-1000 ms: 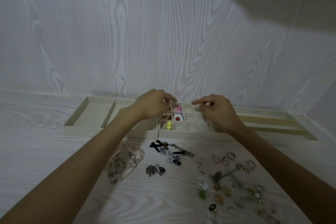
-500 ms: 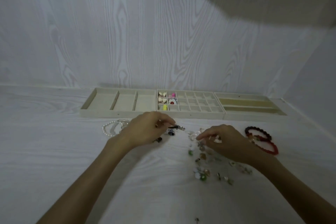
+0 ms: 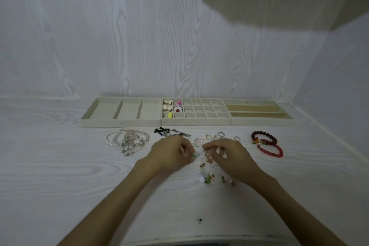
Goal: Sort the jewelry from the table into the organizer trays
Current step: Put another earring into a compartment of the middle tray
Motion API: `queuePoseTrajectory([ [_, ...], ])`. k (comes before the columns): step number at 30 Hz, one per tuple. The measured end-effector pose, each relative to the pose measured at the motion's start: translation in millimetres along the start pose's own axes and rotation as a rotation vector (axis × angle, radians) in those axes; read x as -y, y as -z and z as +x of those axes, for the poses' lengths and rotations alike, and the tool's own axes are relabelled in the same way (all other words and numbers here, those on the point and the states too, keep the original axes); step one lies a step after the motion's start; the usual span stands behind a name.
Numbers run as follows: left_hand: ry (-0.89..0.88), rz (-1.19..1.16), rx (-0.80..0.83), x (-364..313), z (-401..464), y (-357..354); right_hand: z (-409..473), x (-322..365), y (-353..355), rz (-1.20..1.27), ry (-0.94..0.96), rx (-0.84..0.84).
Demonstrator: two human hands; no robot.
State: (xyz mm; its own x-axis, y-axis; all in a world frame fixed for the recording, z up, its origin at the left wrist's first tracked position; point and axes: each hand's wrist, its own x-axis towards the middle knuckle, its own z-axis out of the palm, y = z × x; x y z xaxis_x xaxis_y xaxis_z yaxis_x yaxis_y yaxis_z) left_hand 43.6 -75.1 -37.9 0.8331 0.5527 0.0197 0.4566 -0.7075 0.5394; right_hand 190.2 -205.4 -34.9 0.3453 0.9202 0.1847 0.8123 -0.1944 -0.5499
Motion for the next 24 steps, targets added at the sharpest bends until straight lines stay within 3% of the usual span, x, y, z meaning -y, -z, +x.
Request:
queuePoseTrajectory([
  [9,-0.03,-0.207,0.016,7,0,26,5,19,-2,0.263,0.022,-0.011],
  [13,0.028,-0.003,-0.031,8,-4,32,9,22,-5,0.167,0.034,0.007],
  [16,0.05,-0.062,-0.018,19,-9,40,7,22,1,0.088,0.04,0.082],
  [20,-0.029,-0.019,0.176,21,-20,48,-7,36,1,-0.104,0.209,0.278],
  [24,-0.041,-0.039,0.379,18,-32,43,-12,46,-17,-0.187,0.297,0.294],
])
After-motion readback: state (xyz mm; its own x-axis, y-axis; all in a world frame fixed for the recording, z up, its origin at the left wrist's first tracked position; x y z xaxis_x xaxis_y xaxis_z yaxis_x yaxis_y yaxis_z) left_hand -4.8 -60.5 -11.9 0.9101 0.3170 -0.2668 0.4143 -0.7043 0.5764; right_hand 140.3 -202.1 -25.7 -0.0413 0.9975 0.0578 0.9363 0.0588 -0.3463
